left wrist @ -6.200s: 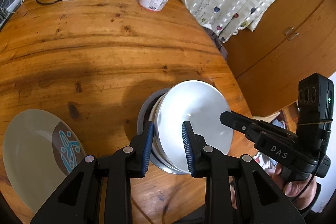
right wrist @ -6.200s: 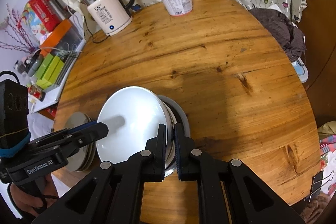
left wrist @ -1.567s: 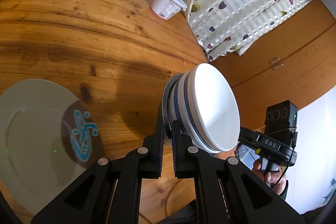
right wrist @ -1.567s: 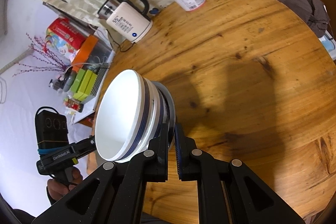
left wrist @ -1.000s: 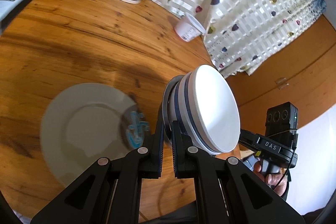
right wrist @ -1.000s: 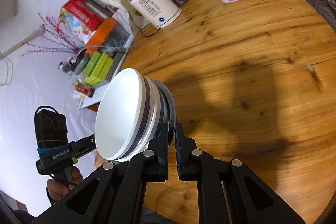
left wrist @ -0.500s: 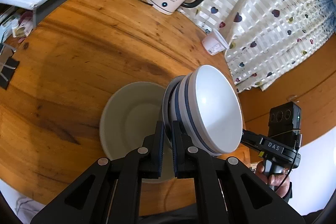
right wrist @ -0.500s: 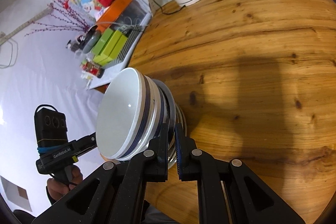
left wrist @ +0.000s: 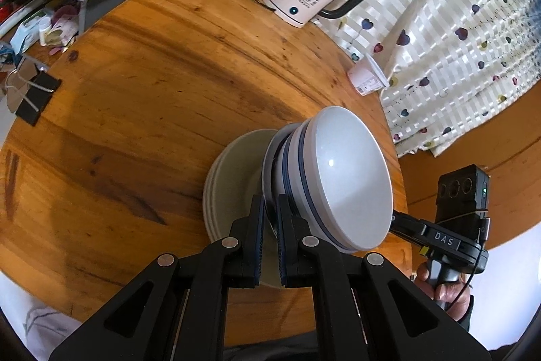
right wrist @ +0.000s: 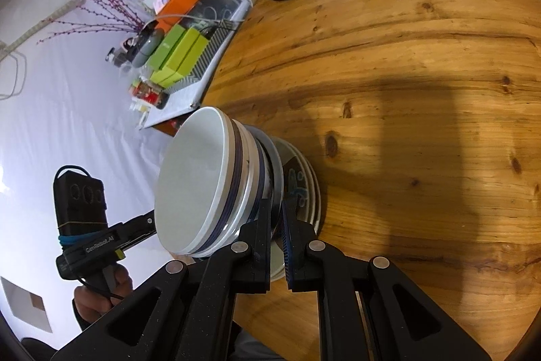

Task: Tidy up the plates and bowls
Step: 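Carry the steel bowl stack over the beige plate stack with the right gripper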

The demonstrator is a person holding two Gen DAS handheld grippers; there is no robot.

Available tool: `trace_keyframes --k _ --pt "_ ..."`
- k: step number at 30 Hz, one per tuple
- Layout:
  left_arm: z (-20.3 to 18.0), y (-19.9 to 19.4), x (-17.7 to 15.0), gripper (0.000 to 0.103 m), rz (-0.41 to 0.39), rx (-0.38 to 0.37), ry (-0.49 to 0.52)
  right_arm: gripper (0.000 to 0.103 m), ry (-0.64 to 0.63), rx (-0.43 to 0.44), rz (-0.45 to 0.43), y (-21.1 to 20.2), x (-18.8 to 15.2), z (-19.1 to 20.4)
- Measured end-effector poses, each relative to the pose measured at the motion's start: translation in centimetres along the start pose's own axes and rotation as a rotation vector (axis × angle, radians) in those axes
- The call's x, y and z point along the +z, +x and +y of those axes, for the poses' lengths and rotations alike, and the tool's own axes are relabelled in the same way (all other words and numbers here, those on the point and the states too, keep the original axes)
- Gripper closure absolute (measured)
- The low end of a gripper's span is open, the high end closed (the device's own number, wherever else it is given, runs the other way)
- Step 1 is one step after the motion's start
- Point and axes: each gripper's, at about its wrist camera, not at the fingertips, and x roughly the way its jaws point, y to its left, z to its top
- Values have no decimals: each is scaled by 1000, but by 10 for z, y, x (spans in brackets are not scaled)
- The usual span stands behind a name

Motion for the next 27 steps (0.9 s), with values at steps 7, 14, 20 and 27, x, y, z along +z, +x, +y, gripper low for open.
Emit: trace_keyframes --k 7,14,20,27 --pt "4 -1 -2 98 -1 7 -16 95 -15 -3 8 6 1 5" --pt "4 -1 -2 97 -2 13 -22 94 -26 -22 15 7 2 8" --pt "-1 -1 -4 97 -17 41 9 93 -54 -38 10 4 0 10" --pt "-9 -5 -8 94 -45 72 49 70 -62 -51 -13 -7 -7 9"
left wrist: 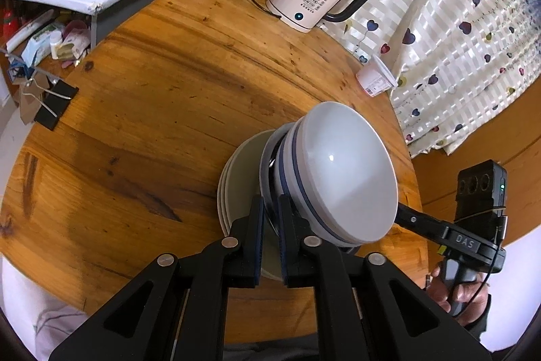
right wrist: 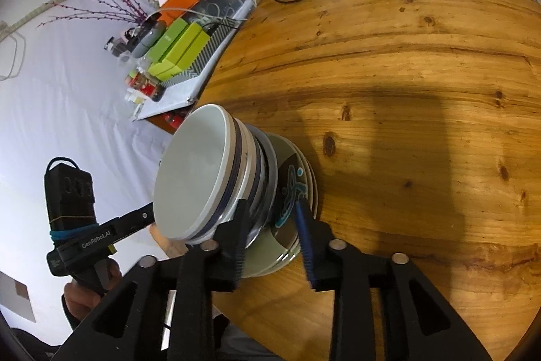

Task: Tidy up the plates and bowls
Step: 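Carry the steel bowl stack over the beige plate stack with the right gripper, then lower the bowl stack onto the beige plates and open the right gripper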

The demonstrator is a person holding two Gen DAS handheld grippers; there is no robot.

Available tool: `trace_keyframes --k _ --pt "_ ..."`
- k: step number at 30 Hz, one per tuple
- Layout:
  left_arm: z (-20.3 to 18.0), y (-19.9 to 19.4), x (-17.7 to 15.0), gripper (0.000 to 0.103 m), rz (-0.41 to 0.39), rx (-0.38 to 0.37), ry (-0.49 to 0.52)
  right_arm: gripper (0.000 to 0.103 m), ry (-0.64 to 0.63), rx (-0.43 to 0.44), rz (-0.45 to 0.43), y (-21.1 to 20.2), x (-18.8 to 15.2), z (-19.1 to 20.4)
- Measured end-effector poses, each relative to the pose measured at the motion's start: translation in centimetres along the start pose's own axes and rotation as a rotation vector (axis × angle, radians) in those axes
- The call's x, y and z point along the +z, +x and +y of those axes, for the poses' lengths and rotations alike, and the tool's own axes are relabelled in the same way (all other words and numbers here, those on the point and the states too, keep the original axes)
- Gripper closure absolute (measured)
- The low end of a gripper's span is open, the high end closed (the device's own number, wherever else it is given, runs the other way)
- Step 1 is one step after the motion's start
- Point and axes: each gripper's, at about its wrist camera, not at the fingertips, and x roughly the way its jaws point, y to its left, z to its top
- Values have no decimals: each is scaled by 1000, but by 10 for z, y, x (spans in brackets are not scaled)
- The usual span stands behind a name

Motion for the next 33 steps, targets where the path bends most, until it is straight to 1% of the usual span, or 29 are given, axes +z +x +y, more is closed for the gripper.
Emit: trace_keyframes --k 4,7,9,11,14,16,20,29,31,32,33 --pt "-5 -4 -4 94 -20 16 24 59 -12 -6 -7 -5 -6 2" --pt "-9 -11 -8 92 -41 40 45 53 -36 -24 -22 -11 -10 8" --pt "-12 -15 -10 85 -55 56 59 48 -61 -37 -36 -16 -14 14" --pt "-16 -19 -14 81 -67 75 70 44 -83 -50 -46 -20 -17 19" --pt "-25 -23 -20 77 -80 113 103 38 -131 -79 -65 -26 -24 30" --pt "-29 -25 -23 76 -86 126 123 33 -156 -92 -71 -28 -27 36" --pt "-42 -28 -31 75 -99 155 171 31 -213 -125 -85 -32 -35 47" --pt "-64 -25 -45 75 -122 226 259 27 -293 -188 -96 -29 -57 63" --pt "-66 -24 -47 66 -126 241 270 25 -313 -202 -96 -28 -61 66" --pt "-67 -24 -48 58 -128 249 273 25 -321 -208 -97 -28 -62 67" --pt "-68 -23 -49 54 -130 255 275 25 -330 -214 -100 -28 -62 67"
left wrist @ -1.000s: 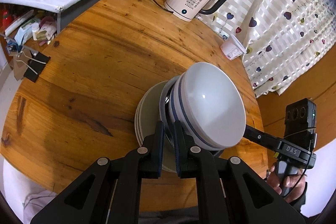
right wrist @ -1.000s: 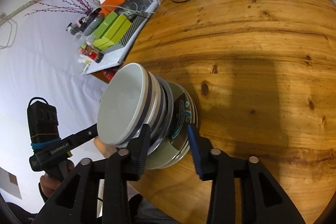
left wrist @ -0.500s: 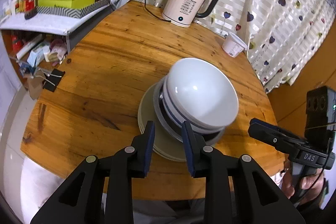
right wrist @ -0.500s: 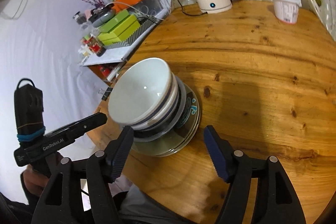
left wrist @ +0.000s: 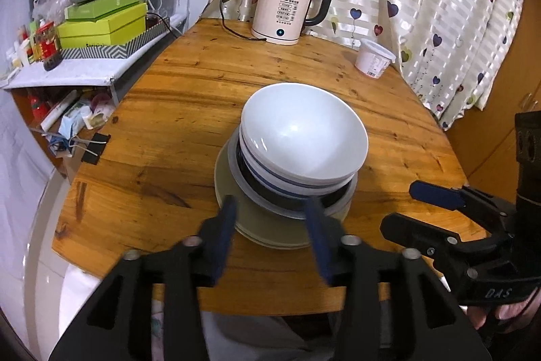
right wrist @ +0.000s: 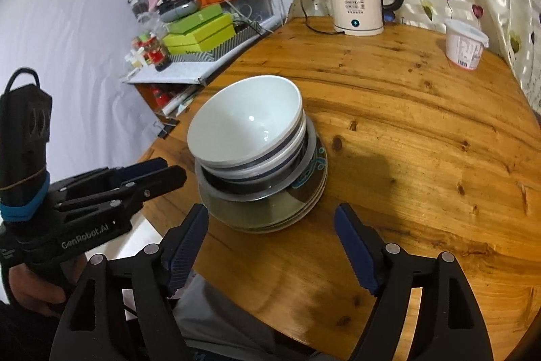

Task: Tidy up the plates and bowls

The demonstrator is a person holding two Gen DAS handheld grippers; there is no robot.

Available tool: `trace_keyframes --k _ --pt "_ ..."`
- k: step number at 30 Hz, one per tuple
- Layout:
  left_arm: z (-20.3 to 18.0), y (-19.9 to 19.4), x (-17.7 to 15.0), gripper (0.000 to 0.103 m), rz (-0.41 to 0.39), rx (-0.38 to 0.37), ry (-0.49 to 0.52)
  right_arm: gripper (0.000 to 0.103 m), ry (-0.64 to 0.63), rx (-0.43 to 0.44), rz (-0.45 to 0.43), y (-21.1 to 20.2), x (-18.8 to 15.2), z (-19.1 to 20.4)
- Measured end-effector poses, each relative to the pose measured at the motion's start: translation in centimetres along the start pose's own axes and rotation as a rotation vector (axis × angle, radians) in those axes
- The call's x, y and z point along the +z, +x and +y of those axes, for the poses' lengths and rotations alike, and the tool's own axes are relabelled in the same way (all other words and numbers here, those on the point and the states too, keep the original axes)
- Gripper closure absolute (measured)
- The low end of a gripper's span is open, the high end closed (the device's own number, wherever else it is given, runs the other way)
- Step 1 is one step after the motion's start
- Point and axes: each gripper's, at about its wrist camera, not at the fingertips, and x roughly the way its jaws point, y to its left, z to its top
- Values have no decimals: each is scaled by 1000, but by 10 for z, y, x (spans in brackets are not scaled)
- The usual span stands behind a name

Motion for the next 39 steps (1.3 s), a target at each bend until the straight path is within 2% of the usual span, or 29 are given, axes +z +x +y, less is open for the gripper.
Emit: trace_keyframes --k 4,8,27,39 --pt "-1 2 -2 54 4 24 1 24 -27 -27 -11 -1 0 2" --pt "-1 4 -4 48 8 42 1 23 -47 -42 -12 -1 -1 4" --pt "1 7 -7 47 9 117 16 22 -70 -42 9 10 0 10" --pt "5 14 -8 47 37 92 -15 22 -66 -32 15 13 0 10"
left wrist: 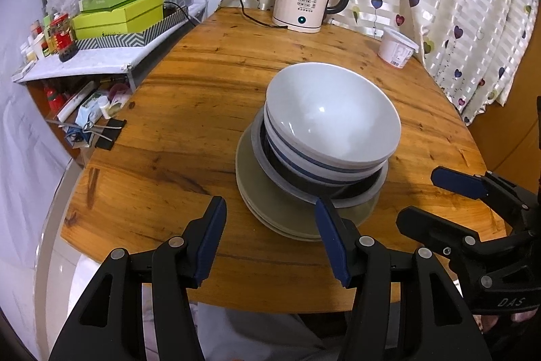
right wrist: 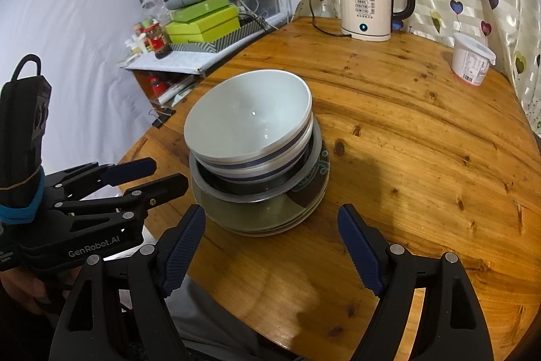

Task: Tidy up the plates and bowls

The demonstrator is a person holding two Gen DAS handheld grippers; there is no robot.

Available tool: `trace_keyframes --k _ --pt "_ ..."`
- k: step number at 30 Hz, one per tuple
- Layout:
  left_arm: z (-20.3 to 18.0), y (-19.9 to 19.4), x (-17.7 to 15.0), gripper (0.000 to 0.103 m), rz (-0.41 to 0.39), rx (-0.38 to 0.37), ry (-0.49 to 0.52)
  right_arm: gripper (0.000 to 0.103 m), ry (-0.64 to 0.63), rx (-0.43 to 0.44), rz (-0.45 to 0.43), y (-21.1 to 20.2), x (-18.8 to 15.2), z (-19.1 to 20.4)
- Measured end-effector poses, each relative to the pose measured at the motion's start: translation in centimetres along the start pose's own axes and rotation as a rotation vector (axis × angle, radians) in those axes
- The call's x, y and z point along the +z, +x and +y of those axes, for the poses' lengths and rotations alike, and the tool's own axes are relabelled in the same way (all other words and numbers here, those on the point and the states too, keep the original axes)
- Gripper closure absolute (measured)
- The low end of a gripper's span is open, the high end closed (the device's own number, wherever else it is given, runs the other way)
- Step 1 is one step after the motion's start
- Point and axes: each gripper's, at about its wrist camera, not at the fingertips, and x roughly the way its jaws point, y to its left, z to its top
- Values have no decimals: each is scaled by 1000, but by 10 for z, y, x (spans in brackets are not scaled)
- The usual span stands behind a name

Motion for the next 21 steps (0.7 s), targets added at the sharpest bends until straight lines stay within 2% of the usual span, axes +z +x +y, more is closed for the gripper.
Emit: trace_keyframes --k 21 --pt "3 7 -2 47 28 23 -9 22 13 6 9 5 -3 -4"
